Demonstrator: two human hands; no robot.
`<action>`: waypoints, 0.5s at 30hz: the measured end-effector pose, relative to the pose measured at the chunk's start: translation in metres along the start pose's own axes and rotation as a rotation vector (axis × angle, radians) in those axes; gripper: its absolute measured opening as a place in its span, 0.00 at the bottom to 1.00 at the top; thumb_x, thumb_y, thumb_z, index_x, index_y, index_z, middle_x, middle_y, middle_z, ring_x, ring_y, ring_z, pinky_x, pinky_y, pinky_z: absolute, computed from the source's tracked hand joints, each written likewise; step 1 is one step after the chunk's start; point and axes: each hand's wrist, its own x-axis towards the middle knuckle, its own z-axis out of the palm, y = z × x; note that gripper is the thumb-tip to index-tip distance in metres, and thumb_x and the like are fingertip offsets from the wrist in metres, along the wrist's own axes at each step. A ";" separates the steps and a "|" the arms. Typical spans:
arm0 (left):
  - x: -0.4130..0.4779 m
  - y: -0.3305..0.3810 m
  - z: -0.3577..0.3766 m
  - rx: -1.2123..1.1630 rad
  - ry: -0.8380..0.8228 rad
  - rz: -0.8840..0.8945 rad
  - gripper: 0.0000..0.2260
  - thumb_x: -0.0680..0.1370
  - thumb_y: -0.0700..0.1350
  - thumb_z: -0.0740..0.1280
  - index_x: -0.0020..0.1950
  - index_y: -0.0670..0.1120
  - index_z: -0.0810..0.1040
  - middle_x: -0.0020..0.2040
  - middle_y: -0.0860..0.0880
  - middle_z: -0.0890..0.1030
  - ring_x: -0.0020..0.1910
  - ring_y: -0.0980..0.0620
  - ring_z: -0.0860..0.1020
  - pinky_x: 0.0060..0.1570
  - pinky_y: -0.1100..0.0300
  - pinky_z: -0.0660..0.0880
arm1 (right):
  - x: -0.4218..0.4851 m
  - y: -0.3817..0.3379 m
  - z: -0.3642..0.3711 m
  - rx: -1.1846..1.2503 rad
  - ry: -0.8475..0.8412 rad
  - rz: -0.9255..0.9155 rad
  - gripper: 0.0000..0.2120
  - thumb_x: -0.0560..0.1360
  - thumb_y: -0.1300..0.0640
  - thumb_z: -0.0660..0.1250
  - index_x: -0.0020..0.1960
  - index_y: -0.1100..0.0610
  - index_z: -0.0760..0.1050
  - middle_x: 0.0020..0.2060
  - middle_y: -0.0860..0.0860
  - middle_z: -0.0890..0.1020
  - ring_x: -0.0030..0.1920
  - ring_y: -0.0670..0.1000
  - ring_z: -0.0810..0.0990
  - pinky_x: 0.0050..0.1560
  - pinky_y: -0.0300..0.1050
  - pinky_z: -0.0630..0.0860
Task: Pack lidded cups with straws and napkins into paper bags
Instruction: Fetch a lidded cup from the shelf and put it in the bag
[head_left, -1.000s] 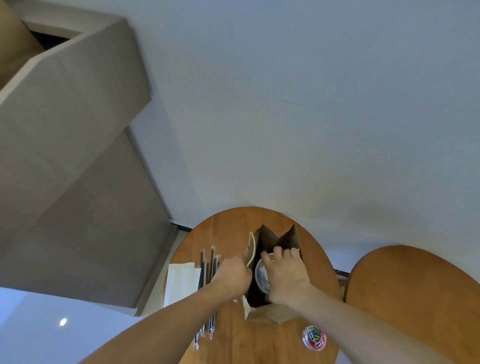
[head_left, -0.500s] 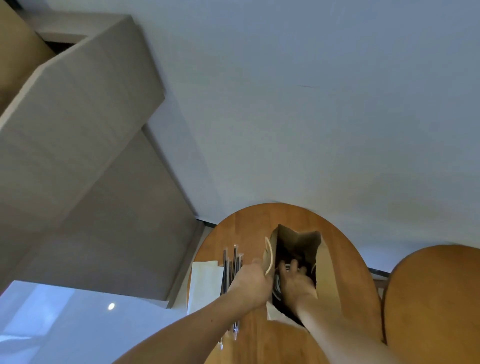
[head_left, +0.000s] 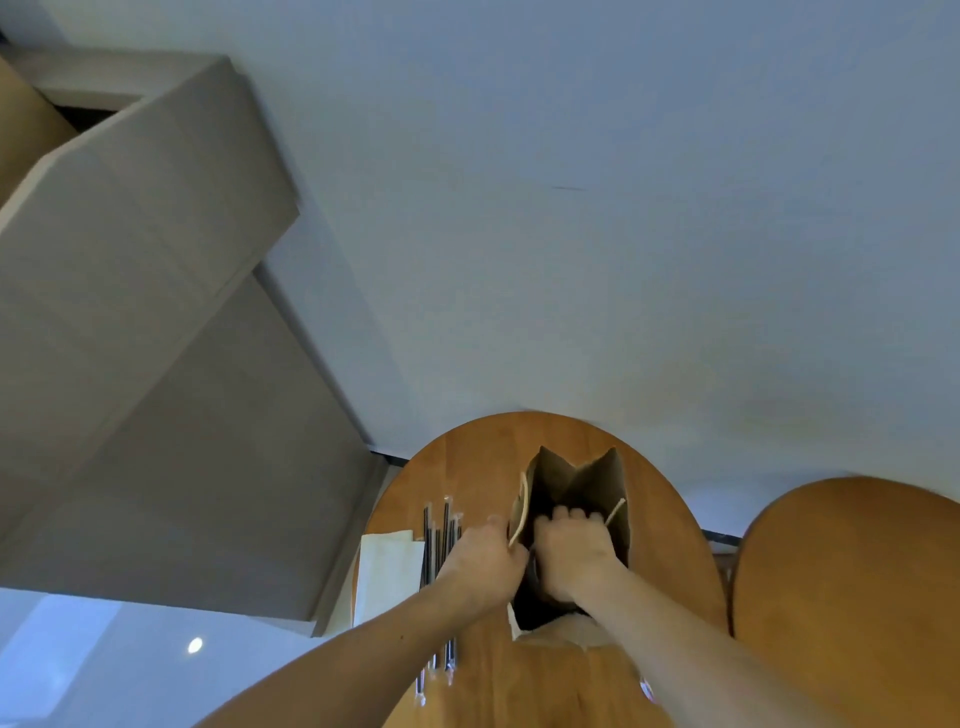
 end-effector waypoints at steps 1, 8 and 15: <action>0.000 0.001 -0.001 -0.008 -0.003 0.013 0.04 0.81 0.50 0.60 0.54 0.52 0.72 0.43 0.51 0.80 0.39 0.54 0.82 0.40 0.61 0.82 | -0.009 0.007 -0.017 0.012 0.067 -0.025 0.22 0.74 0.49 0.68 0.65 0.53 0.71 0.63 0.57 0.74 0.65 0.61 0.71 0.70 0.62 0.62; -0.012 0.008 -0.001 -0.053 -0.165 0.080 0.16 0.75 0.55 0.69 0.59 0.49 0.75 0.50 0.50 0.82 0.49 0.52 0.81 0.54 0.52 0.80 | -0.054 0.063 -0.045 0.859 0.478 0.190 0.37 0.76 0.29 0.54 0.77 0.50 0.60 0.75 0.51 0.64 0.73 0.55 0.66 0.71 0.56 0.68; -0.023 0.018 0.014 -0.103 -0.168 0.140 0.15 0.75 0.49 0.69 0.61 0.53 0.74 0.52 0.52 0.80 0.51 0.54 0.79 0.54 0.58 0.78 | -0.062 0.064 0.001 1.280 0.152 0.299 0.47 0.69 0.23 0.48 0.78 0.51 0.58 0.76 0.51 0.66 0.74 0.55 0.65 0.72 0.55 0.66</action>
